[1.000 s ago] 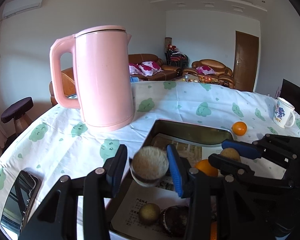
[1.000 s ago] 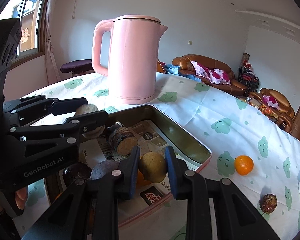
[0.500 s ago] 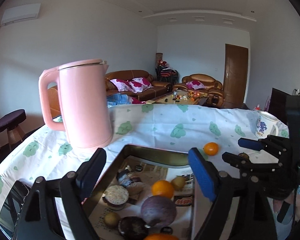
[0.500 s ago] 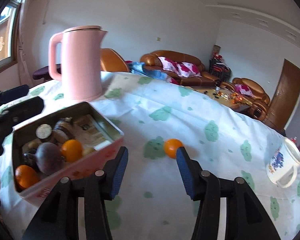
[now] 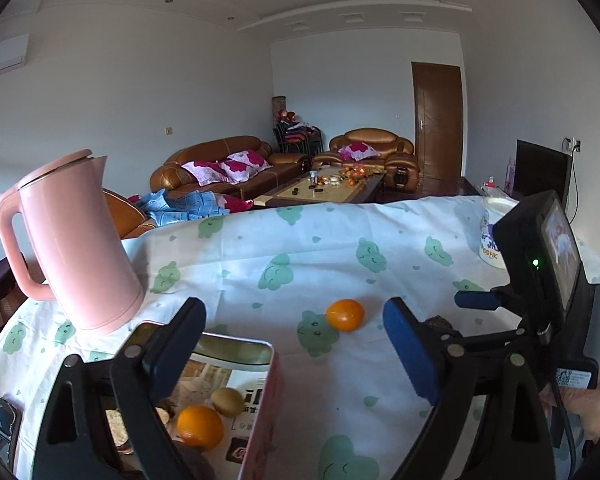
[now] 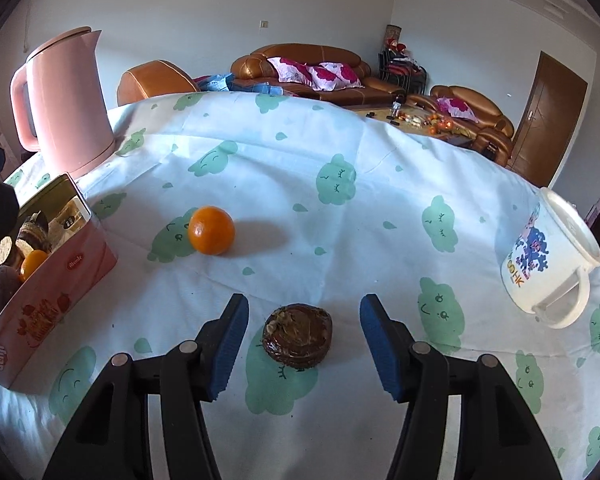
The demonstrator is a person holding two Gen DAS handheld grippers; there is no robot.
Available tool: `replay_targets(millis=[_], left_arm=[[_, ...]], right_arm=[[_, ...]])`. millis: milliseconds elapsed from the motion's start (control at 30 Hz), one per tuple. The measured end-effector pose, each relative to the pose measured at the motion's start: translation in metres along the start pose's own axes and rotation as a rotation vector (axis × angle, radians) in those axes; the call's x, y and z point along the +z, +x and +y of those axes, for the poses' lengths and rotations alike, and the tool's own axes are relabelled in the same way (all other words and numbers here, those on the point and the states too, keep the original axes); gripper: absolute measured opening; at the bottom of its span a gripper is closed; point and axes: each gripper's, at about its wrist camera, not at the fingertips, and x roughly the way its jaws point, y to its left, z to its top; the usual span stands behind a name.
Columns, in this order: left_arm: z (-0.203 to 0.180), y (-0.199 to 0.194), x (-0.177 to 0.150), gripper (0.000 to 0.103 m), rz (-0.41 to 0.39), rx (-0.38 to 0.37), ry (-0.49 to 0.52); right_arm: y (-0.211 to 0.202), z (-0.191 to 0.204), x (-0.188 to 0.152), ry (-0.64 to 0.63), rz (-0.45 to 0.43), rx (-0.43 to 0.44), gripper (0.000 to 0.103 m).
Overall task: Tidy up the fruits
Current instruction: 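Move the right tool to the dark brown fruit while the left tool moves to the orange, then grasp the dark brown fruit with the right tool while the left tool grasps the orange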
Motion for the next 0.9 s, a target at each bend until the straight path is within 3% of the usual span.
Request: replay_targets(millis=[133, 200, 367, 567, 700, 900], left_arm=[[-0.009, 0.016, 0.000, 0.093, 0.051, -0.003, 0.020], [-0.010, 0.022, -0.001, 0.093, 0.076, -0.008, 0.020], [-0.008, 0.024, 0.001, 0.093, 0.114, -0.024, 0.006], [-0.020, 0.040, 0.007, 0.093, 0.154, -0.025, 0.006], [-0.032, 0.063, 0.005, 0.090, 0.203, -0.033, 0.014], [-0.044, 0.103, 0.002, 0.077, 0.278, -0.041, 0.010]], right_arm=[[0.019, -0.005, -0.007, 0.018, 0.060, 0.033, 0.058], [0.022, -0.009, -0.008, 0.037, 0.075, 0.081, 0.042], [0.018, -0.010, -0.010, 0.041, 0.059, 0.104, 0.042], [0.010, -0.018, -0.007, 0.043, 0.007, 0.002, 0.042], [0.009, -0.035, -0.006, 0.103, -0.012, -0.014, 0.042], [0.008, -0.045, -0.006, 0.136, -0.022, -0.033, 0.042]])
